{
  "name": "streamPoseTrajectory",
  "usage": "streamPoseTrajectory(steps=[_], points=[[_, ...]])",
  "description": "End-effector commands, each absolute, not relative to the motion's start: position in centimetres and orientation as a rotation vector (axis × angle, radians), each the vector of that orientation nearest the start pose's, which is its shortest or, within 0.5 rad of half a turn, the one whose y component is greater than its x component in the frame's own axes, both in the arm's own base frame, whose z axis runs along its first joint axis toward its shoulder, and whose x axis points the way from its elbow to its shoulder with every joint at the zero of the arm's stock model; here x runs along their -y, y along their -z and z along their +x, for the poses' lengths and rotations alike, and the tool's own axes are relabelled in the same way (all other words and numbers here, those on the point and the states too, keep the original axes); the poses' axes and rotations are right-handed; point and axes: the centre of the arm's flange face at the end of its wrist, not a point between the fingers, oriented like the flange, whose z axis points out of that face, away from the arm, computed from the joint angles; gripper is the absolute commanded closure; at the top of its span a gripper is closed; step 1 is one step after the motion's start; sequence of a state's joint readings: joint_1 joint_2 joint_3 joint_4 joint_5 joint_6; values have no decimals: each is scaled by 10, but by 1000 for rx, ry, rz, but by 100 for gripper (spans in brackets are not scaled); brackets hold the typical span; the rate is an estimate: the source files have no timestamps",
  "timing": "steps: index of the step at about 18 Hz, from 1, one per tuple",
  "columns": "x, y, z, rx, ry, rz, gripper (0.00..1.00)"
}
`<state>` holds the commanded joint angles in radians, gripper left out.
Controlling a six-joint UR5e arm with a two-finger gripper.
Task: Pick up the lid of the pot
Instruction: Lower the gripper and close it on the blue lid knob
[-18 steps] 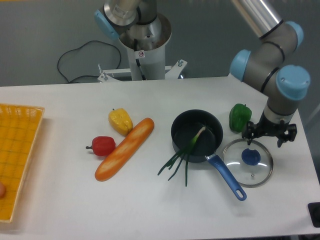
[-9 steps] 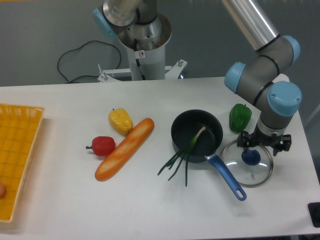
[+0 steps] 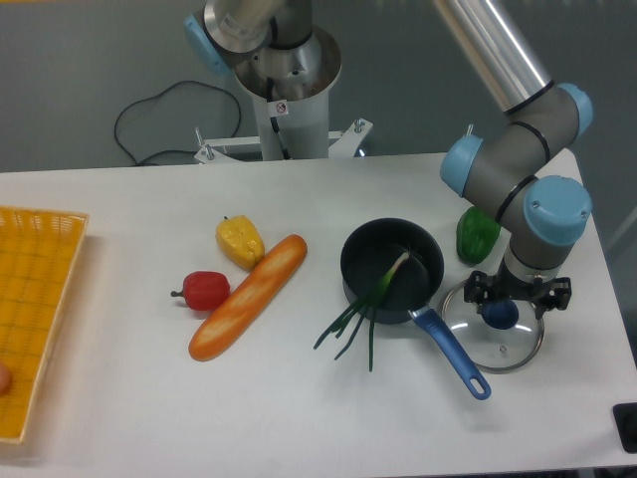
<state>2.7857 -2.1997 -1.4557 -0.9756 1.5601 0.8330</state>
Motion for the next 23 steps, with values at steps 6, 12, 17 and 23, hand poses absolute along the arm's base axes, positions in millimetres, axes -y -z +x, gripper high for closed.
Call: streamPoseTrajectory(steps=[6,12,17,23], points=[[-369,-224,-608,604,-102,-3027,0],[-371,-222,-608,604,-97,-3027,0],[-371,-220,-608,606,-91,-3027,0],[-372,-219,-608,609,-89,-3027,0]])
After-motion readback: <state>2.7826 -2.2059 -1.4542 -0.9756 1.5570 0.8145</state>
